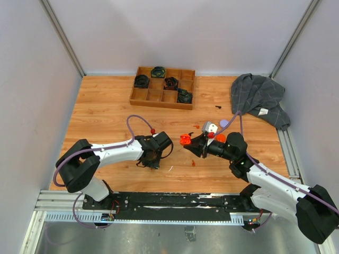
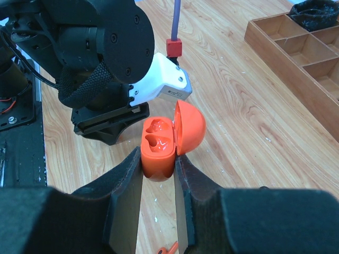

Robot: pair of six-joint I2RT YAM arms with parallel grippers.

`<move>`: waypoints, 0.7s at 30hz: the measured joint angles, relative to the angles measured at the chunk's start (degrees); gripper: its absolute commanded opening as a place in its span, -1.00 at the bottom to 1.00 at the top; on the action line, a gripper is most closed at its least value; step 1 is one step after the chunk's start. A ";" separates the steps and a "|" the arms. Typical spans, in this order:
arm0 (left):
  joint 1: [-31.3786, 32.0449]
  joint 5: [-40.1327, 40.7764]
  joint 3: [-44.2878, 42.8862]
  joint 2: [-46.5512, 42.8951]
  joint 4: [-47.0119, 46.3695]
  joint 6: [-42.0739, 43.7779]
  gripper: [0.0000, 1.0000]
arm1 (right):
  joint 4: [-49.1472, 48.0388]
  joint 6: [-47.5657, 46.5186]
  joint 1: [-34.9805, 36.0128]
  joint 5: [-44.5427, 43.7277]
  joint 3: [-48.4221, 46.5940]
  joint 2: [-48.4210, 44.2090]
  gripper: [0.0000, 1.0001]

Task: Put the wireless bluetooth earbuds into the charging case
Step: Pick up the earbud from the center of the board.

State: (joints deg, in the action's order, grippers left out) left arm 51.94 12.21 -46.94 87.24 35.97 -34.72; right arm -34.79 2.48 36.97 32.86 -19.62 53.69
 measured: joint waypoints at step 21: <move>0.04 3.23 -0.28 -2.51 -1.92 1.77 -0.79 | 0.44 -0.02 0.00 0.00 0.00 -0.02 -0.84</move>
State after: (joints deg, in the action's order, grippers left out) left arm 51.99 15.44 -47.22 84.73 34.04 -32.95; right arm -34.35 2.46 36.97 32.86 -19.62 53.67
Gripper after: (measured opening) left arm 0.220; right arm 0.274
